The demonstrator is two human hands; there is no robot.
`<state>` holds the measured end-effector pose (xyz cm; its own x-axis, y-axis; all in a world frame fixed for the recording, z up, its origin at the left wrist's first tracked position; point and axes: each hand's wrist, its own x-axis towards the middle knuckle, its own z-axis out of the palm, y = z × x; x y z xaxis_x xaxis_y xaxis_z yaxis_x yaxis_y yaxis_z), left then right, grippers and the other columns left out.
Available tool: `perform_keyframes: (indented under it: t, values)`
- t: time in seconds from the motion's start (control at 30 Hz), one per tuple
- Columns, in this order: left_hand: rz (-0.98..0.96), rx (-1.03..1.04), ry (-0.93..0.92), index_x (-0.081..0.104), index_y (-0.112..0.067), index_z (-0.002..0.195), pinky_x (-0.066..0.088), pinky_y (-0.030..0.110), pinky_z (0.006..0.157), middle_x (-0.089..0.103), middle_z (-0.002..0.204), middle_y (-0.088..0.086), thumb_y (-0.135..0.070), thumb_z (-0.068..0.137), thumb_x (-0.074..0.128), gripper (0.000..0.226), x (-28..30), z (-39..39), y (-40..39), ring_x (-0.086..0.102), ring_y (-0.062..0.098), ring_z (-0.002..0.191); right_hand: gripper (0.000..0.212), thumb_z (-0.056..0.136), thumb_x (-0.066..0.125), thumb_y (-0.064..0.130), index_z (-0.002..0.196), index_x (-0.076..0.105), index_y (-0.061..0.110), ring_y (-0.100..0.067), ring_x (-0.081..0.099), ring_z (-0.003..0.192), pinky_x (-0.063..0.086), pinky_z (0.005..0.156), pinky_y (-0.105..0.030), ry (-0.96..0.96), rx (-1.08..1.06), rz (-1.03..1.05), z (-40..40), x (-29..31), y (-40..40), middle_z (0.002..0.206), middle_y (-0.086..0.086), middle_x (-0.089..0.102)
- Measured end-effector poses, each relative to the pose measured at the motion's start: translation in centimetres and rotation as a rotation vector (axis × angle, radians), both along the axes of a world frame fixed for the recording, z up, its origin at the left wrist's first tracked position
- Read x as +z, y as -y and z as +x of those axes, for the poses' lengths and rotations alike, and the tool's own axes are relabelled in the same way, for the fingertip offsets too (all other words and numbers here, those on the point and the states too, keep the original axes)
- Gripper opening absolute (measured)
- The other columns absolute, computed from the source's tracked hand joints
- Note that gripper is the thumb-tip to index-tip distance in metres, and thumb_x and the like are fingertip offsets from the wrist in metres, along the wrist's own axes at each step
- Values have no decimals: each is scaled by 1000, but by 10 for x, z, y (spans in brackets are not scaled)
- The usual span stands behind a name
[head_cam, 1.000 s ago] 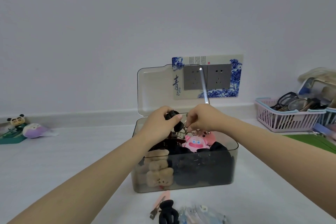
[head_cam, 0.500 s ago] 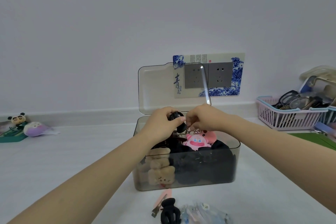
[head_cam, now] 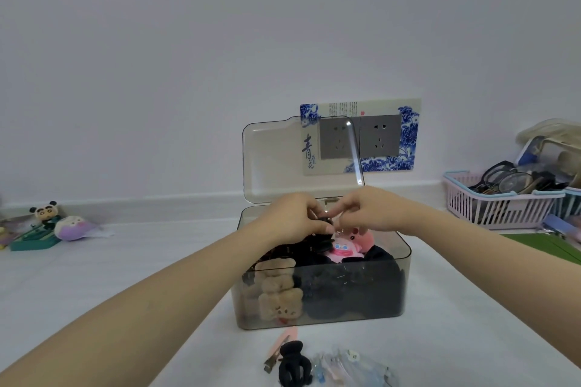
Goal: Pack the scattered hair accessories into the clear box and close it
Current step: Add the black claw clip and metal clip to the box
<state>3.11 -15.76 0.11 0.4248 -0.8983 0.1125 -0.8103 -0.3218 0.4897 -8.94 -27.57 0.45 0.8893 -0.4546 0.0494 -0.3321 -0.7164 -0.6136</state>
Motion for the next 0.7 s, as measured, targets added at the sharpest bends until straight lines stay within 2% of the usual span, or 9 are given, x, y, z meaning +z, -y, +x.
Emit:
perform_keyframes:
  t: [0.1,0.2,0.3,0.4,0.5,0.57,0.63,0.7]
  values:
    - [71,8,149,70,-17,87,35,23,55,58,70,-3,-38,79,72,23,3,2,1,52,16,75,27,83,66,21,109,69,15,-8,59,65,48,69,-21,-93,31,-62,2,-5,-7,82,-5,71]
    - [100,-3,222,72,-13,93,36,27,60,68,84,5,-37,82,68,27,8,4,2,56,21,81,28,83,68,29,105,70,12,-6,61,64,48,66,-19,-65,23,-41,5,-4,-8,74,2,68]
    - [152,-29,324,72,-14,101,39,28,71,71,97,6,-36,87,63,28,10,3,4,60,23,93,28,80,71,30,98,72,8,-7,63,62,53,70,-24,-34,-3,0,11,-4,-9,72,-1,70]
    - [195,-78,261,70,-17,107,44,28,73,71,101,6,-32,86,65,26,10,6,8,60,21,92,23,78,73,27,93,72,10,-7,58,54,49,63,-20,-54,-37,40,14,-10,-11,67,-2,69]
    - [187,-102,113,66,-15,107,48,29,82,70,101,5,-23,84,69,24,11,10,12,62,21,95,9,80,71,18,85,69,11,-1,54,39,43,47,-12,-39,-61,105,13,-13,-11,54,4,64]
    - [119,-103,12,68,-14,104,48,19,68,67,94,2,-19,83,71,22,13,14,13,61,15,83,5,82,68,13,77,66,11,-1,57,42,43,45,-11,-4,-68,189,12,-11,-9,58,2,66]
    - [84,-95,-34,71,-16,102,40,15,52,65,86,-3,-21,85,69,18,15,18,12,53,6,66,12,84,65,12,72,64,10,-2,59,44,44,44,-12,6,-85,317,11,-10,-8,67,-3,68]
    - [106,-112,-31,73,-17,103,41,18,61,64,85,-5,-24,88,65,18,12,19,13,52,6,69,15,85,64,14,73,65,6,-3,60,44,42,40,-13,-63,-91,418,13,-12,-10,68,-5,70]
